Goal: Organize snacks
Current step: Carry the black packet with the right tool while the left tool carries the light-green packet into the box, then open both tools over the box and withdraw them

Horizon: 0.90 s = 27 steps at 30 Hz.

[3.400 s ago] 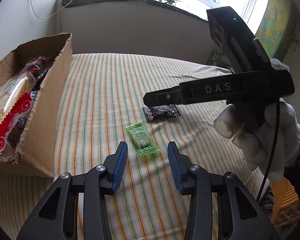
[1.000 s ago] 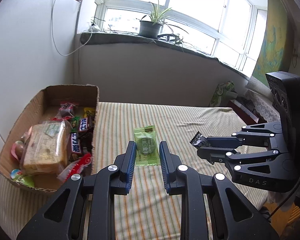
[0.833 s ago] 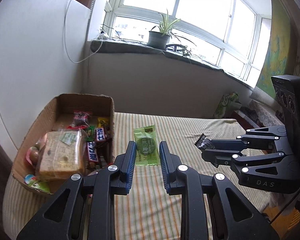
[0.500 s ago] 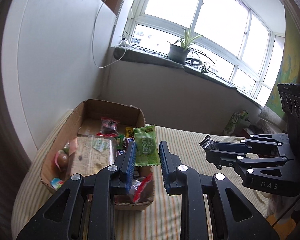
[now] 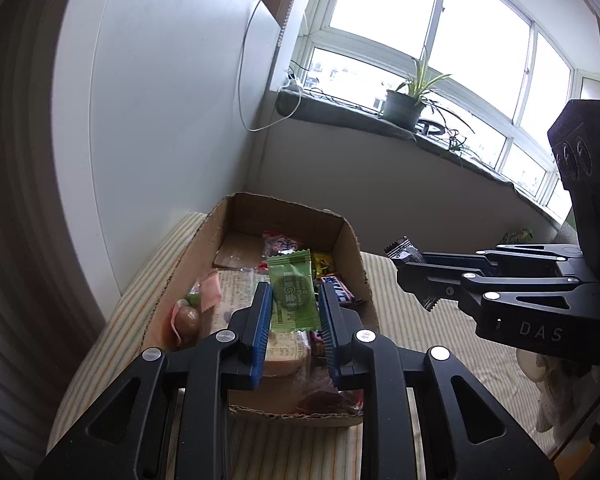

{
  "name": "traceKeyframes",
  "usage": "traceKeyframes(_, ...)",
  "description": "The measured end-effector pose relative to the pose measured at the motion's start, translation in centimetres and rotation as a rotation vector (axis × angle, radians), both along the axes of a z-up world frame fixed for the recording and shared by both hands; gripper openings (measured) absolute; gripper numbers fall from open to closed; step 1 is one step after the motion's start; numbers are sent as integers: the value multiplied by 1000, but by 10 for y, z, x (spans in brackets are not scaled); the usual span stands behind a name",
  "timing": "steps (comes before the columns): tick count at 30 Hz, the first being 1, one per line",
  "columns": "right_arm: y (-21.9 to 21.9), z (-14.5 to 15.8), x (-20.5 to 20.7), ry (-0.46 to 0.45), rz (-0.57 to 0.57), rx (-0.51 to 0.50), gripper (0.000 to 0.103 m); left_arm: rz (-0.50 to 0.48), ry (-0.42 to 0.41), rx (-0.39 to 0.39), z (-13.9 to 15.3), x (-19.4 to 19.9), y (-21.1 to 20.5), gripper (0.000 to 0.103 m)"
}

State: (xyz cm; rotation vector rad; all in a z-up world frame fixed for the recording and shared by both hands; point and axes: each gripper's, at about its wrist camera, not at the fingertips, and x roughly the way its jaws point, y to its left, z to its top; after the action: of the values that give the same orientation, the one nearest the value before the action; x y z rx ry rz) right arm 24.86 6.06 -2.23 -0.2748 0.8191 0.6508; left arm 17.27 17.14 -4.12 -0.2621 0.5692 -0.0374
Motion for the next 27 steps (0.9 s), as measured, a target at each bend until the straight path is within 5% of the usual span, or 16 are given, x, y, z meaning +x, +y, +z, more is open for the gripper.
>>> traceKeyframes(8,16,-8,7,28,20,35,26,18,15,-8,-4,4,10,22)
traceKeyframes(12,16,-5,5,5,3,45,53,30,11,3,-2,3,9,38)
traceKeyframes(23,-20,-1,-22,-39,-75,69,57,31,-28,36,10,-16,0,39)
traceKeyframes(27,-35,1,-47,-100,-104,62,66,21,-45,69,14,-27,-10,56)
